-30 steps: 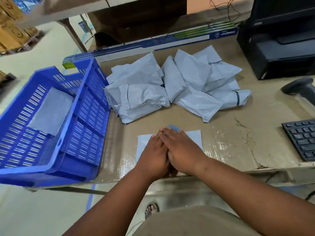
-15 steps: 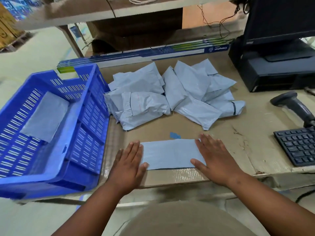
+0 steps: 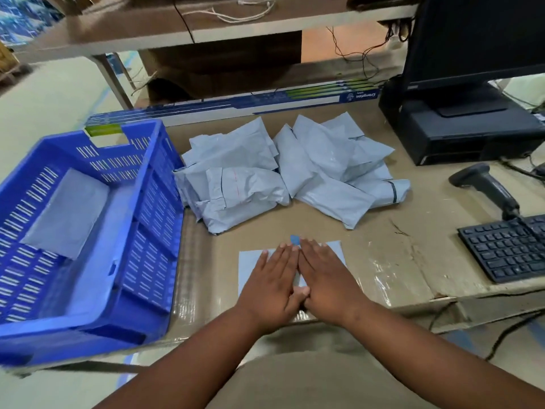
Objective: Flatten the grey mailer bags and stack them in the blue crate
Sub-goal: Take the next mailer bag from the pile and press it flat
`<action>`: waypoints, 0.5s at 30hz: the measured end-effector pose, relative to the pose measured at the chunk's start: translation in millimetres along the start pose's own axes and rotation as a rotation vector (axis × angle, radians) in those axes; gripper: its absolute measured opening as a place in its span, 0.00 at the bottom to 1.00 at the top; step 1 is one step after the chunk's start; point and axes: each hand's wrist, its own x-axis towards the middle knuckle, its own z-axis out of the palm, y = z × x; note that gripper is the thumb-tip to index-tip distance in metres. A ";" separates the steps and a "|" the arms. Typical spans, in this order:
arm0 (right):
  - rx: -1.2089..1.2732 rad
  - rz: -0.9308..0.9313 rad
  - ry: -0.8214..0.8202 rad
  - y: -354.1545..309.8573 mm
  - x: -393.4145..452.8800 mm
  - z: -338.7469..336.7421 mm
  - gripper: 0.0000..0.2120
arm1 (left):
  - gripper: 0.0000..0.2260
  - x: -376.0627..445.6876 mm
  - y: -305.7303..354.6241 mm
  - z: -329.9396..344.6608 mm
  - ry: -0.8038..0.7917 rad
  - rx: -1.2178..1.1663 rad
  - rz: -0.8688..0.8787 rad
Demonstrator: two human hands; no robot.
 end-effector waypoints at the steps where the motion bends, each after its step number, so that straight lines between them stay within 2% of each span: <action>1: -0.010 0.000 0.025 3.6 -2.6 3.8 0.41 | 0.37 -5.0 -5.9 2.2 0.016 0.026 0.013; 3: -0.007 0.018 0.039 15.6 -7.5 6.3 0.42 | 0.38 -12.1 -19.2 2.9 0.043 0.057 0.000; 9: 0.050 0.094 -0.040 53.4 -24.0 1.5 0.46 | 0.39 -29.8 -57.9 -6.8 -0.020 0.111 -0.221; 12: 0.077 0.086 -0.097 58.9 -14.0 -13.1 0.46 | 0.40 -23.2 -59.1 -22.6 -0.094 0.087 -0.248; 15: 0.091 0.043 -0.092 60.7 7.1 -35.6 0.47 | 0.43 0.7 -49.4 -46.5 -0.058 -0.012 -0.183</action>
